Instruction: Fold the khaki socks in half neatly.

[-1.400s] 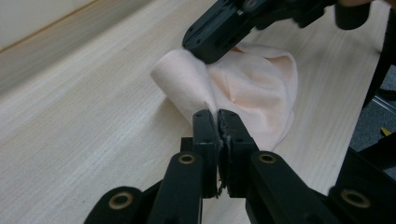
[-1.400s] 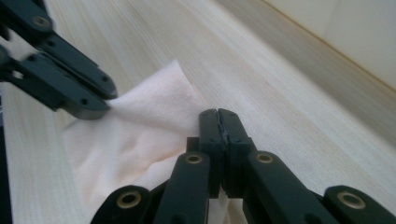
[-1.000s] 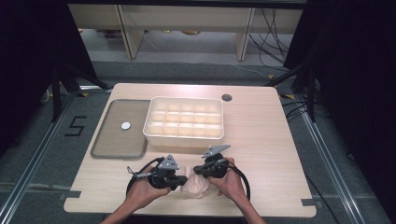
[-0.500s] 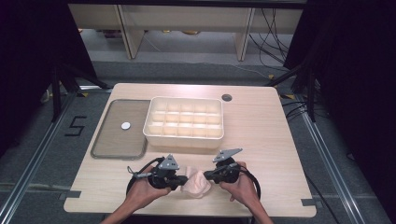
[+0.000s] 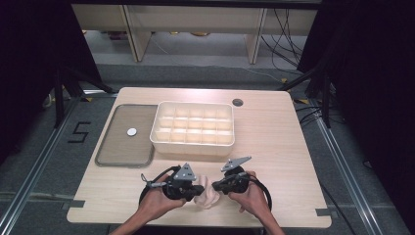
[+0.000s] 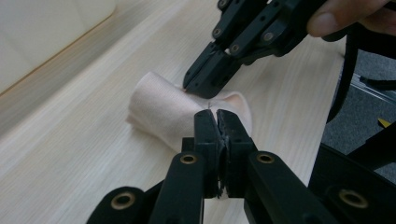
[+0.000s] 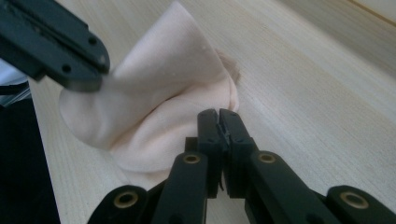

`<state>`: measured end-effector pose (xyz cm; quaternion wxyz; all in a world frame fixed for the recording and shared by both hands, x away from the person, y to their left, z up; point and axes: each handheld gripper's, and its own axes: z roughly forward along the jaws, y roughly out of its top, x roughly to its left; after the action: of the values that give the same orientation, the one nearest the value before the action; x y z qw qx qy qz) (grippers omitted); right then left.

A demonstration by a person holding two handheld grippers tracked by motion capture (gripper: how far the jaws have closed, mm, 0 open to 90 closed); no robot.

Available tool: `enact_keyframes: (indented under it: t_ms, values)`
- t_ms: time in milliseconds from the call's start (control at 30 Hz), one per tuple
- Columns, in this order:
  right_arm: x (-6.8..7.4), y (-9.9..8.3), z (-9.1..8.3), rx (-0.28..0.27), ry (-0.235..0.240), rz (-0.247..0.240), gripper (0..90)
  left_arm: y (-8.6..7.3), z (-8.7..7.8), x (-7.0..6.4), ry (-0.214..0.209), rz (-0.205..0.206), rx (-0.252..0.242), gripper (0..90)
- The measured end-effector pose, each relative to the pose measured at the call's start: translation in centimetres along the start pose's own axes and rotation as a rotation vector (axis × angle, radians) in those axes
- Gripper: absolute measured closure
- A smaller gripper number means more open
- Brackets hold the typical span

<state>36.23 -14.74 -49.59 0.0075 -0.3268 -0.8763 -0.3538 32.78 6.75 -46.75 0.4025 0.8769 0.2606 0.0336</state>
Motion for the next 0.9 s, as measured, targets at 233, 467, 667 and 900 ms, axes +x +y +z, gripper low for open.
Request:
enact_keyframes:
  t_ms: [233,467,667,900]
  values:
    - [-0.4,-0.1,-0.1,0.0,0.026,0.014,88.2,0.6,1.8,-0.9,-0.015,0.033,0.031,86.8]
    - [-1.3,0.1,-1.6,-0.065,-0.002,0.035,87.5,0.2,3.5,-1.1,-0.01,0.117,0.093,86.6]
    - [-0.6,0.8,-3.4,-0.138,0.003,0.006,87.5,0.0,3.6,-1.2,-0.011,0.106,0.093,86.2]
    - [0.3,1.4,-2.7,-0.123,0.046,-0.018,87.6,0.0,3.6,-1.3,-0.011,0.096,0.089,85.8]
